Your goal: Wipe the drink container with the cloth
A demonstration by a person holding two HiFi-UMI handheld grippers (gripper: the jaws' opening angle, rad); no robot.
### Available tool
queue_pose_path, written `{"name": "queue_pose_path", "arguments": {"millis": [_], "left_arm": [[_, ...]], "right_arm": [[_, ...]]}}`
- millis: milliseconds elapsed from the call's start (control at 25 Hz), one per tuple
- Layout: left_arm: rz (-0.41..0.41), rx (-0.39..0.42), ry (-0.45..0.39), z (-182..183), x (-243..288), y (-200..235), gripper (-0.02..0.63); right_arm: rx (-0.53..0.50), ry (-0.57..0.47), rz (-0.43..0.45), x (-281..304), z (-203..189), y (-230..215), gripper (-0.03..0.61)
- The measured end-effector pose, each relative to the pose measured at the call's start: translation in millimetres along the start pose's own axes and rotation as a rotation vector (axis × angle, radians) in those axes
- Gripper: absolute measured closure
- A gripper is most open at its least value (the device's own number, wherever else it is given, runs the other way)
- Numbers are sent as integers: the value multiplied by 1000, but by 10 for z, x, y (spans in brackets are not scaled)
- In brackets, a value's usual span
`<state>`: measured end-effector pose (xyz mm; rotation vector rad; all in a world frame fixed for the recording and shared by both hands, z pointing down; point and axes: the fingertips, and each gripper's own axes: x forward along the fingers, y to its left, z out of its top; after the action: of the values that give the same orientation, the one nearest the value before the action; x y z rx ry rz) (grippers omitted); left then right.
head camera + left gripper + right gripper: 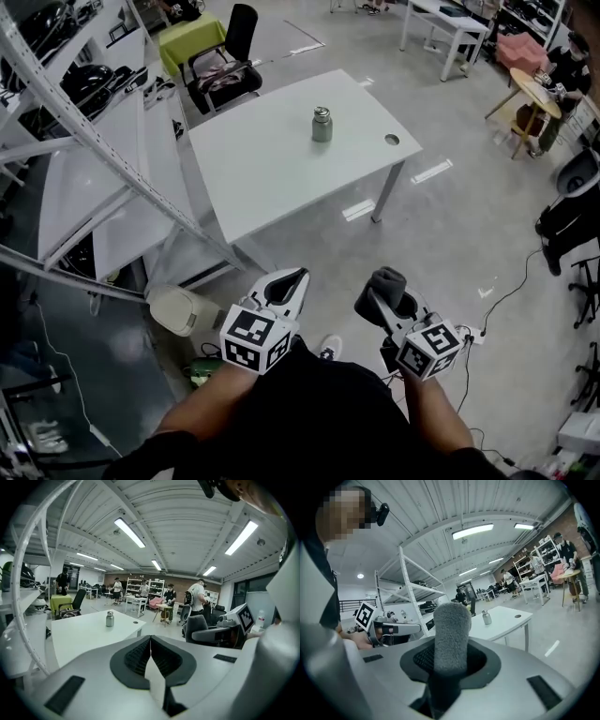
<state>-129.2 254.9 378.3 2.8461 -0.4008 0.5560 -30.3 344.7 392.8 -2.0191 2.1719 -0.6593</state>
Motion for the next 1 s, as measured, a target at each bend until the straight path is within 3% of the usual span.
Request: {"name": "queue_pose_path", "arguments": {"millis": [520,1000], "left_arm": [[-42,11,14,146,500,31,597],[-42,3,3,456,978,455,597]], "right_arm": [[-19,36,2,183,113,-334,462],[-38,61,2,657,354,-671,462]]}}
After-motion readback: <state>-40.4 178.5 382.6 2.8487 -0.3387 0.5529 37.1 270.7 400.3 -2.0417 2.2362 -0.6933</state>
